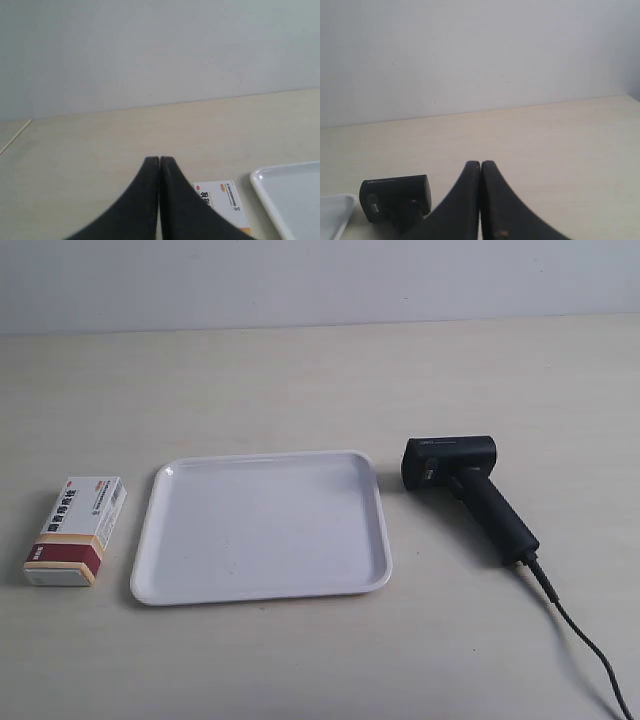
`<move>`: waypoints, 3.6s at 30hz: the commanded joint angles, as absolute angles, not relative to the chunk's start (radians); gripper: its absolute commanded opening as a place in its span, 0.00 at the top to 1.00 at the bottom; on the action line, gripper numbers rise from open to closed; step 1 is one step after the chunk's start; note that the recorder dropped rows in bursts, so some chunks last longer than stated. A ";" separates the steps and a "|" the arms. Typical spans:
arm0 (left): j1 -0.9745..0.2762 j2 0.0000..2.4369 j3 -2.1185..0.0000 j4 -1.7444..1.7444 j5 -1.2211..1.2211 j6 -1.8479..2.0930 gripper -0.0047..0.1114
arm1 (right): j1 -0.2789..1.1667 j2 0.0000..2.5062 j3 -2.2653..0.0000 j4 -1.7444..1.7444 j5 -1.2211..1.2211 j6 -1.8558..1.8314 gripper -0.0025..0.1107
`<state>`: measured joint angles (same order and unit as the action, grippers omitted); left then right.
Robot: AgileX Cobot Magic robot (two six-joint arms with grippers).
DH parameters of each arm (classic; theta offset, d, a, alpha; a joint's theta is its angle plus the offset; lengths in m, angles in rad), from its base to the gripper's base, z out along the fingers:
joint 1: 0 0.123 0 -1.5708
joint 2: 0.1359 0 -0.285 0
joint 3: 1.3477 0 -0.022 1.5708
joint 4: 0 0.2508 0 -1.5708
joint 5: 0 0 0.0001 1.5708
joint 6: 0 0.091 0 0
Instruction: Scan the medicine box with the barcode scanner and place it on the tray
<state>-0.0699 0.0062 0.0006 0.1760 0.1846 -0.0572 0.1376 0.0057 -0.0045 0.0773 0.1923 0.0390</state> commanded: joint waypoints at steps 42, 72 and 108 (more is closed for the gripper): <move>-0.068 0.637 -0.176 0.211 -0.216 -0.442 0.96 | 0.134 0.254 -0.183 0.173 0.026 0.269 0.98; -0.070 1.661 -0.398 0.698 -0.444 -0.507 0.05 | 0.338 0.925 -0.279 0.173 -0.108 0.225 0.98; -0.077 1.633 -0.725 1.634 -0.855 -0.817 0.96 | 0.438 1.236 -0.474 0.112 0.085 0.139 0.70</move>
<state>-0.0699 1.6288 -0.6468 1.3664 -0.6314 -0.7117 0.3848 1.1495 -0.4449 0.1238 0.0833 0.1796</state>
